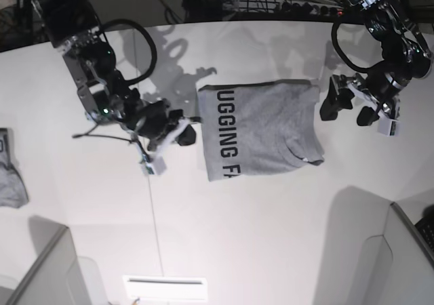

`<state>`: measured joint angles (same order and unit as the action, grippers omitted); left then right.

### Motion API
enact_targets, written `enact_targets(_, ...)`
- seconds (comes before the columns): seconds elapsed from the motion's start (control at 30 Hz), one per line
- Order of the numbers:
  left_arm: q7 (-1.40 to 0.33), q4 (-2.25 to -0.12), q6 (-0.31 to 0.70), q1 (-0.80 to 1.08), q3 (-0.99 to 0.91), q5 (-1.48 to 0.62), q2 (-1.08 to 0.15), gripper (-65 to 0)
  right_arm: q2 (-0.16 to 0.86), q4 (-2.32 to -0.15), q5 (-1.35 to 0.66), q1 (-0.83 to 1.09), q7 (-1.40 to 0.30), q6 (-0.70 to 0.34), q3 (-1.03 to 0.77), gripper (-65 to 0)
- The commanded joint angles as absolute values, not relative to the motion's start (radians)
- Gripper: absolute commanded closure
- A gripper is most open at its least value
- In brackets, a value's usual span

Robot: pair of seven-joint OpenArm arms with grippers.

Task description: Fold the T-shirt properly

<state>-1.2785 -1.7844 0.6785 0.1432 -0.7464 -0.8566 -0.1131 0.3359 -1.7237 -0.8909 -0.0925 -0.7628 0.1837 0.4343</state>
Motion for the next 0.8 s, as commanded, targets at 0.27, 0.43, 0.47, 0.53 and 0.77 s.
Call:
enact_targets(0.27,-1.265,-1.609,0.622,0.048,-0.743,-0.894,-0.093,-65.0,0.390,-1.824,-0.901,-0.007,-0.742,0.176,0.346,0.0)
enact_targets(0.43,-1.262,-1.509,0.607,-0.013,-0.641,-0.888,-0.087,-65.0,0.394,-1.825,-0.900,0.013,-0.743,0.176,0.346,0.0)
enact_targets(0.47,-1.260,-1.481,0.587,-0.028,-0.618,-0.888,-0.088,-65.0,0.394,-1.825,-0.900,0.015,-0.743,0.176,0.346,0.0)
enact_targets(0.53,-1.259,-1.442,0.541,-0.048,-0.591,-0.888,-0.087,-65.0,0.394,-1.827,-0.901,0.027,-0.743,0.176,0.346,0.0)
enact_targets(0.77,-1.130,-1.417,0.432,-0.048,-0.437,-0.888,-0.096,-65.0,0.395,-1.883,-0.901,0.048,-0.742,0.176,0.344,0.0)
